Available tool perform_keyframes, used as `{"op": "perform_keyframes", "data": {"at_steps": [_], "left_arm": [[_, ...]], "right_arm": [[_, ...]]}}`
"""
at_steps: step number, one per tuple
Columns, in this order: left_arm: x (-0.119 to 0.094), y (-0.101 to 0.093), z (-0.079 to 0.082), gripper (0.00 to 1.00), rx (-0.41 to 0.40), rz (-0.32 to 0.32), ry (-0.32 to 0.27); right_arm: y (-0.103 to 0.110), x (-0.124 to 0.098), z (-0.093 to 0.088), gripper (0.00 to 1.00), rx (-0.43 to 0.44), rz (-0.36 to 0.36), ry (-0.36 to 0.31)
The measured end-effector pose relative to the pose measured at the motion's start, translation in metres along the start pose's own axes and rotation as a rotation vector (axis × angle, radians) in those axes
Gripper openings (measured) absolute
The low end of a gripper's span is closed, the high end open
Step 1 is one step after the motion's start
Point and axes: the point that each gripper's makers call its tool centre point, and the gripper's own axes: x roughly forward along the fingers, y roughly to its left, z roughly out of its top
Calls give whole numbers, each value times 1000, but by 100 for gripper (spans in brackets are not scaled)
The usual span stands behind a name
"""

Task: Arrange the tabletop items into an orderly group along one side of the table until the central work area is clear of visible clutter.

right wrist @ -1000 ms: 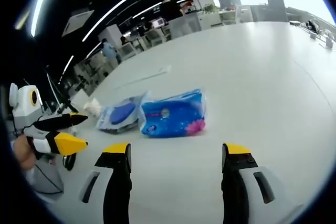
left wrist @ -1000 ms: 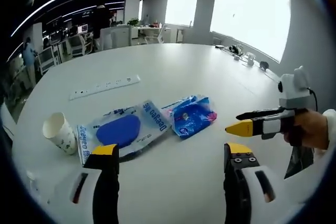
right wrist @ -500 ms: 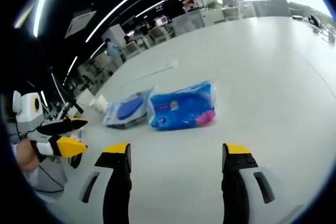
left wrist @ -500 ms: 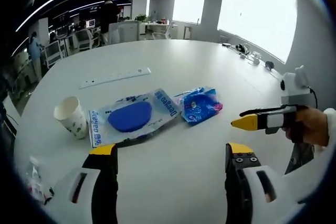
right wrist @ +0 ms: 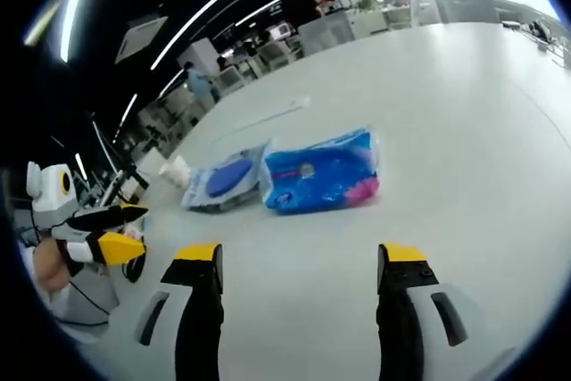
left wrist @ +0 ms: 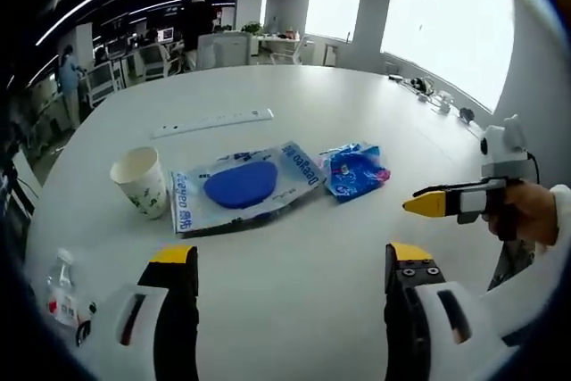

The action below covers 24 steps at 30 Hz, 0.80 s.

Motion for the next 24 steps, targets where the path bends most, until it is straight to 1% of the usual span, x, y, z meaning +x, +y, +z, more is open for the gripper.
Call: {"op": "perform_keyframes", "data": {"at_steps": [7, 11, 16, 24], "left_arm": [[-6, 9, 2, 89, -16, 11, -16], [-11, 16, -4, 89, -37, 23, -20], [-18, 27, -13, 89, -70, 43, -21], [-26, 41, -19, 89, -115, 66, -40]], "right_arm": [[3, 1, -1, 69, 0, 5, 2], [7, 2, -6, 68, 0, 13, 15], [14, 3, -12, 68, -20, 20, 38], [25, 3, -13, 68, -54, 39, 60]]}}
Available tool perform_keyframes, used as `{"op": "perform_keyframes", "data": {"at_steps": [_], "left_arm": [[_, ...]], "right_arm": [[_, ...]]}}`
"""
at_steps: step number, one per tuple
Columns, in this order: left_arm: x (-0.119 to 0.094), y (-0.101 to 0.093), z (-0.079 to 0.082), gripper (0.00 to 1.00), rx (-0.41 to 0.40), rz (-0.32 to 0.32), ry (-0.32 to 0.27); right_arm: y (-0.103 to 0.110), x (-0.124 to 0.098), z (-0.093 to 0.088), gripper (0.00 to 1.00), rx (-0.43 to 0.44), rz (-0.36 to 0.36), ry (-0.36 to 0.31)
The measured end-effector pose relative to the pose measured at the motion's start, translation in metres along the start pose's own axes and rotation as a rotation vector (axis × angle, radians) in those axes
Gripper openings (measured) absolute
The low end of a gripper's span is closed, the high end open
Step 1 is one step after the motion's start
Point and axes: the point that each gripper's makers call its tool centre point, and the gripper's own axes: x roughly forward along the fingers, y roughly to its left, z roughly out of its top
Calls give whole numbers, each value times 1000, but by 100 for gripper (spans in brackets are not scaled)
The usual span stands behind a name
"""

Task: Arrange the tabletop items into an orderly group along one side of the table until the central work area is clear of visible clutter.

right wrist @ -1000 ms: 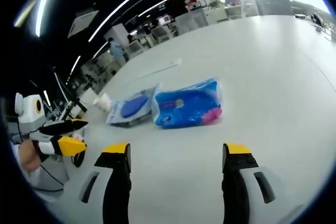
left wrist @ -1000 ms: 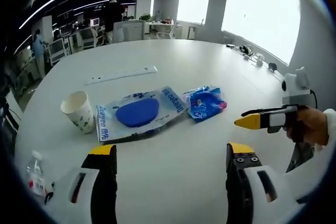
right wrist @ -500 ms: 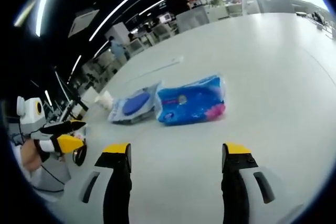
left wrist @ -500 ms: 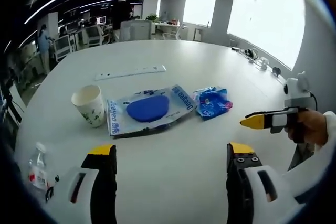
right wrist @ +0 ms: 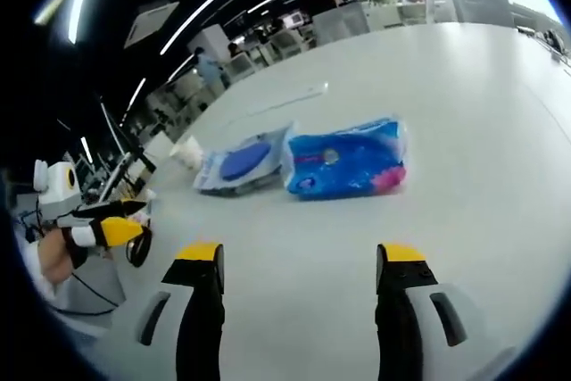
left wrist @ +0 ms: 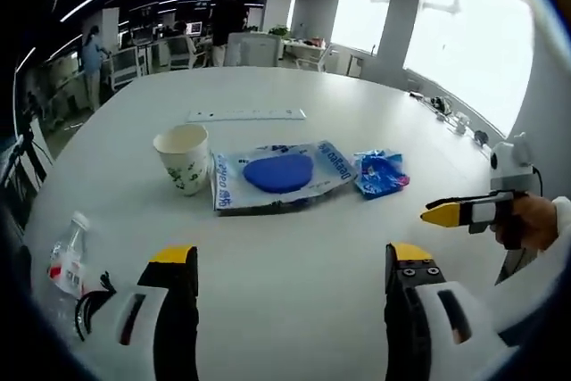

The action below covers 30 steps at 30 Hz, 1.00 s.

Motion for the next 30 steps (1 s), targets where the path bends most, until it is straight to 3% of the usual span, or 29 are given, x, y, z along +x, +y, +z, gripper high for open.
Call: {"op": "perform_keyframes", "data": {"at_steps": [6, 23, 30], "left_arm": [[-4, 14, -3, 88, -59, 25, -11], [-1, 16, -11, 88, -42, 20, 15], [-10, 31, -11, 87, -33, 42, 12]], "right_arm": [[-1, -1, -3, 67, -22, -5, 12], [-8, -4, -5, 67, 20, -14, 17], [-4, -3, -1, 67, 22, -1, 5]]}}
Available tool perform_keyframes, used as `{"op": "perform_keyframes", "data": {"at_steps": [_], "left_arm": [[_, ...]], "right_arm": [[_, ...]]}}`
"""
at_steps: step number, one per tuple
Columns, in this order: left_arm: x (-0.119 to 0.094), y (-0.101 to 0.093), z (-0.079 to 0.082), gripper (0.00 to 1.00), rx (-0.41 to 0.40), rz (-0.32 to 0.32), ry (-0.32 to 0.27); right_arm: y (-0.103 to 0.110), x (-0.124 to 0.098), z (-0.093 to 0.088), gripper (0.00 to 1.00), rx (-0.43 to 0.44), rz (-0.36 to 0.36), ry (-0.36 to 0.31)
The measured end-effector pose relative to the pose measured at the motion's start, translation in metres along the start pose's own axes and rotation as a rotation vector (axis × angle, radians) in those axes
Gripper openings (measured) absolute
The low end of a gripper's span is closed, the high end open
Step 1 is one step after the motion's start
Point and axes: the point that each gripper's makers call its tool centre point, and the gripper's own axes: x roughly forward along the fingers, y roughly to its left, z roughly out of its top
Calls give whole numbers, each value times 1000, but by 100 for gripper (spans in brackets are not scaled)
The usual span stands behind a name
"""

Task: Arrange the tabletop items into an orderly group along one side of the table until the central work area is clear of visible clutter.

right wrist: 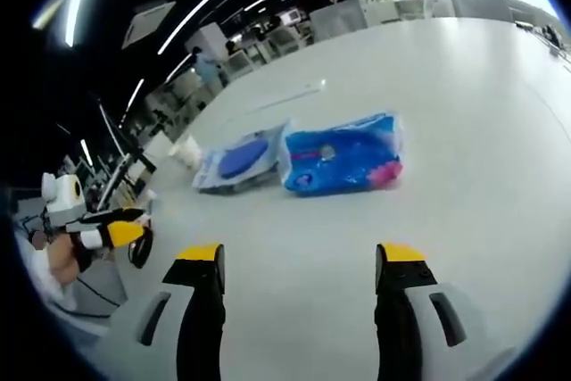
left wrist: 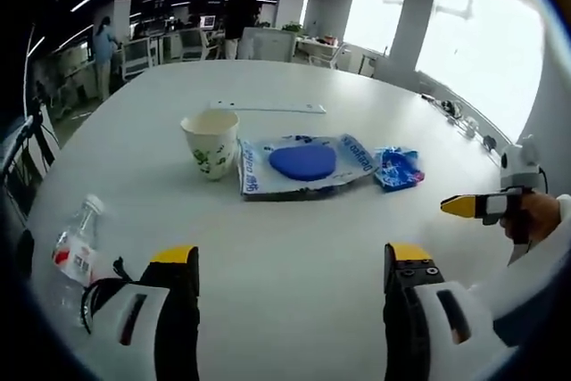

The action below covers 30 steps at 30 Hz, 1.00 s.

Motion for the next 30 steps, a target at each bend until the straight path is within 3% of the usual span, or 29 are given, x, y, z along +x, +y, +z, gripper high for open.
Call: {"op": "perform_keyframes", "data": {"at_steps": [9, 16, 23, 26, 30], "left_arm": [[-23, 47, -10, 78, 25, 111, -32], [-49, 95, -34, 76, -115, 211, -36], [-46, 106, -53, 71, -123, 225, 14], [-39, 103, -65, 65, -194, 194, 40], [-33, 107, -78, 63, -181, 212, 80]], "right_arm": [[-3, 1, -5, 66, 17, -4, 12], [-9, 6, -10, 64, 44, -13, 24], [1, 15, -3, 63, 33, 6, 25], [3, 16, -4, 62, 46, 19, 20], [1, 11, -9, 62, 58, 10, 26]]}}
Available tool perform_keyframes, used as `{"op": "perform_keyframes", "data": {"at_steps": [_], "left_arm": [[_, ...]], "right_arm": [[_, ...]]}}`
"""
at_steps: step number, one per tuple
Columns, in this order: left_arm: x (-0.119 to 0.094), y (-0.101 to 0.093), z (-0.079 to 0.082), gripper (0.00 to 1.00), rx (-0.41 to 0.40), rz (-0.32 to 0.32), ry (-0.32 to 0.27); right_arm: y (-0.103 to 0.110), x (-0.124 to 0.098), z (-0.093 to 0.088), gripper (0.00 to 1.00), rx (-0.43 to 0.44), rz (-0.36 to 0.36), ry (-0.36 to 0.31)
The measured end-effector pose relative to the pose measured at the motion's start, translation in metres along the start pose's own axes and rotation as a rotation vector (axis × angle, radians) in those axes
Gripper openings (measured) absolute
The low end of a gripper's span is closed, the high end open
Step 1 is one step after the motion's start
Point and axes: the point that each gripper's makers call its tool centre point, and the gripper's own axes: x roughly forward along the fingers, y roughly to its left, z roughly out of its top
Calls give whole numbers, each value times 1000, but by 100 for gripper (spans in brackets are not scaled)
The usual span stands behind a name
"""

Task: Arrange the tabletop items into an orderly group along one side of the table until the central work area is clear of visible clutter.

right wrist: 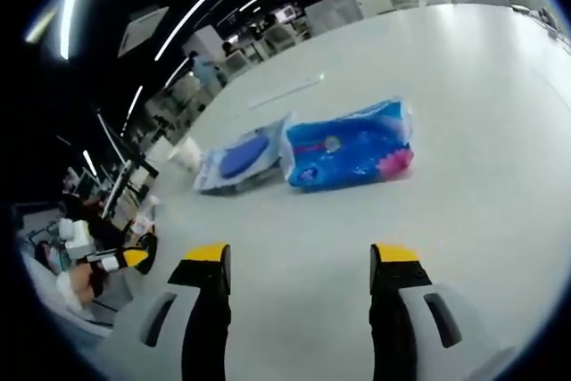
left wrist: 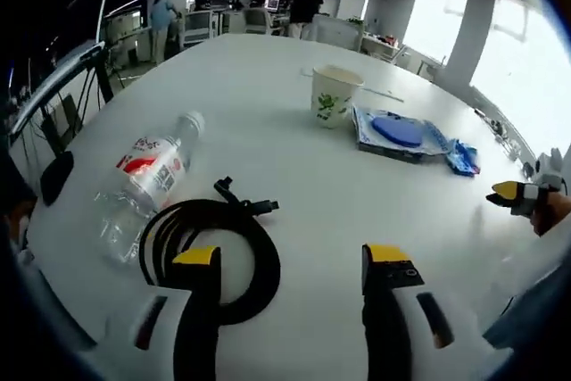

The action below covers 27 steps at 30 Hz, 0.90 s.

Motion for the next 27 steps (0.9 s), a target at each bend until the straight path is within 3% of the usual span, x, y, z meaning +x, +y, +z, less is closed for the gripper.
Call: {"op": "perform_keyframes", "data": {"at_steps": [5, 7, 8, 9, 13, 16, 17, 24, 27], "left_arm": [[7, 4, -11, 53, 49, 9, 50], [9, 5, -13, 51, 47, 11, 49], [10, 7, -3, 49, 69, 20, -6], [8, 9, -8, 47, 56, 38, 26], [6, 12, -10, 37, 82, 52, -1], [7, 16, -12, 9, 93, 44, -3], [8, 15, -10, 9, 81, 32, -24], [7, 15, -12, 7, 64, 32, -1], [2, 11, -8, 4, 115, 40, 5]], "right_arm": [[-8, -6, -3, 60, 33, -16, -8], [-9, -7, -5, 59, 58, -19, -8], [-8, -7, -5, 59, 64, -19, -10], [-7, -8, -4, 59, 64, -19, -11], [-6, -7, -1, 58, 55, -13, -21], [-3, -6, -3, 57, 61, -5, -19], [-3, -6, -4, 57, 61, -2, -17], [-4, -11, -6, 55, 91, -3, -25], [-4, -12, -4, 55, 96, -4, -37]]}}
